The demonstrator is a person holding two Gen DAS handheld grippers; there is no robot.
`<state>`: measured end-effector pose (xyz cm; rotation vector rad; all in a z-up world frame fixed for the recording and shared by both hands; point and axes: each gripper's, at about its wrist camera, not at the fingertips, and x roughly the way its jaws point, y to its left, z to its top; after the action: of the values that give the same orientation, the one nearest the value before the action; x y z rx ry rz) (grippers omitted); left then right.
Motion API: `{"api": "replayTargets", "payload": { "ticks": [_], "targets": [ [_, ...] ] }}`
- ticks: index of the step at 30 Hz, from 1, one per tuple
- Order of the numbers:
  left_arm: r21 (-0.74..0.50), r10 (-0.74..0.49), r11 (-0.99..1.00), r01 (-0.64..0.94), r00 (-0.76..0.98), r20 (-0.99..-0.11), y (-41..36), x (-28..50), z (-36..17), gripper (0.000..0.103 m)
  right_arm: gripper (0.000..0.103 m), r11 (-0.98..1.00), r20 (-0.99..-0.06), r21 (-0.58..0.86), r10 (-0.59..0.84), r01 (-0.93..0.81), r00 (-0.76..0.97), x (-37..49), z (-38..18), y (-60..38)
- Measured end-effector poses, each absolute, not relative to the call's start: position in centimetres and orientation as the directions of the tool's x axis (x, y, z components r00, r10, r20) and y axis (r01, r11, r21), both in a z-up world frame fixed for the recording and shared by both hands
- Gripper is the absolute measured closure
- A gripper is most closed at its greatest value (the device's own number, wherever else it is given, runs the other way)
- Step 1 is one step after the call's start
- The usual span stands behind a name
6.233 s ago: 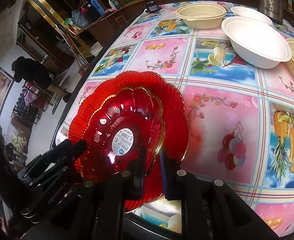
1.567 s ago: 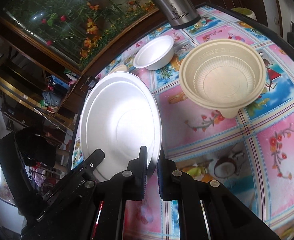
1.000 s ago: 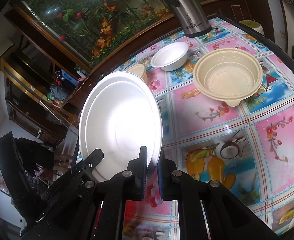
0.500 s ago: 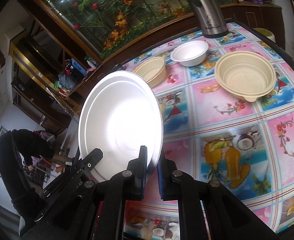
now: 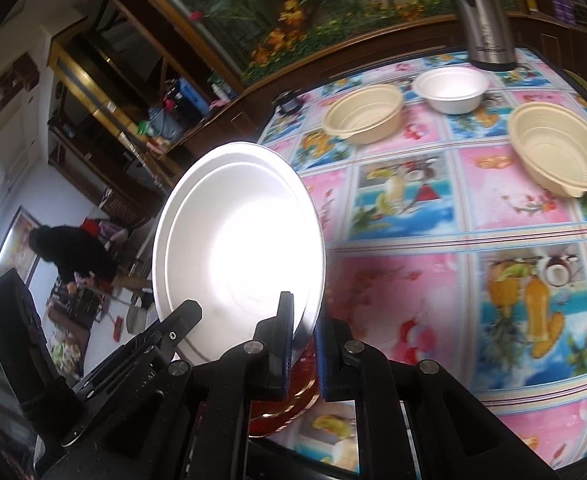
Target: Organize plates and bowls
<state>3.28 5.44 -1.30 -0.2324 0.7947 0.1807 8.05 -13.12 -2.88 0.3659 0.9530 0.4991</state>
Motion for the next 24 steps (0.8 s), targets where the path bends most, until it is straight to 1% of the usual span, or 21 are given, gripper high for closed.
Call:
{"api": "replayTargets", "payload": {
  "ticks": [7, 24],
  "targets": [
    [-0.124, 0.102, 0.95, -0.286, 0.659, -0.745, 7.1, 2.5, -2.8, 0.088, 0.094, 0.818, -0.7, 0.5, 0.575, -0.284, 0.423, 7.6, -4.1, -10.4],
    [-0.099, 0.128, 0.946, -0.309, 0.635, -0.762, 7.6, 1.4, -3.8, 0.088, 0.094, 0.814, -0.727, 0.504, 0.58, -0.288, 0.366, 7.0, -5.6, -9.3]
  ]
}}
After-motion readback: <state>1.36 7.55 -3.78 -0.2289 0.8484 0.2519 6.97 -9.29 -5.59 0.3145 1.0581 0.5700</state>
